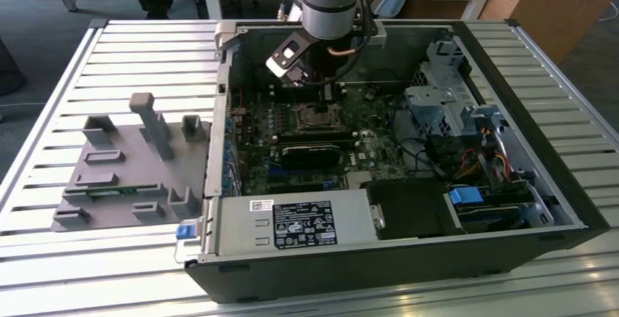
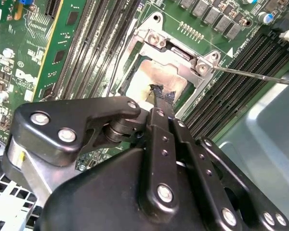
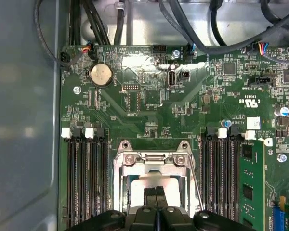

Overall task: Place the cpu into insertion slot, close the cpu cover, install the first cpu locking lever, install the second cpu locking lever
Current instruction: 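Close the cpu cover, then install the first cpu locking lever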

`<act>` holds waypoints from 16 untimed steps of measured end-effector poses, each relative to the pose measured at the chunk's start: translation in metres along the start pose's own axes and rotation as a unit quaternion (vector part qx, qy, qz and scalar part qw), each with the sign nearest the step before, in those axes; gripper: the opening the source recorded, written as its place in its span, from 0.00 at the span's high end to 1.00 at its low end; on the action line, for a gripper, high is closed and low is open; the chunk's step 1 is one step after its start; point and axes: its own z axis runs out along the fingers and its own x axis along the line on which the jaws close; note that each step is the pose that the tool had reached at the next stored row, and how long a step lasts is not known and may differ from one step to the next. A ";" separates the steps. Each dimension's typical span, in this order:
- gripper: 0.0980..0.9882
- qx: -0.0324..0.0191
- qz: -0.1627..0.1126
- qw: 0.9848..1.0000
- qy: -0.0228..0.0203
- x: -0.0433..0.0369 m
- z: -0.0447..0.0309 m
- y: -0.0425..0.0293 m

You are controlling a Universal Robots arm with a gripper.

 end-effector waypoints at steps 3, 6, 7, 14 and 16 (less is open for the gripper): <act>0.99 0.000 0.000 1.000 0.000 0.0000 -0.0005 0.0001; 0.99 0.000 0.000 1.000 0.000 0.0000 -0.0019 0.0001; 0.99 0.000 0.000 1.000 0.000 0.0000 -0.0022 0.0001; 0.99 0.000 0.000 1.000 0.000 0.0000 -0.0032 0.0002; 0.99 0.000 0.000 1.000 0.000 0.0000 -0.0043 0.0002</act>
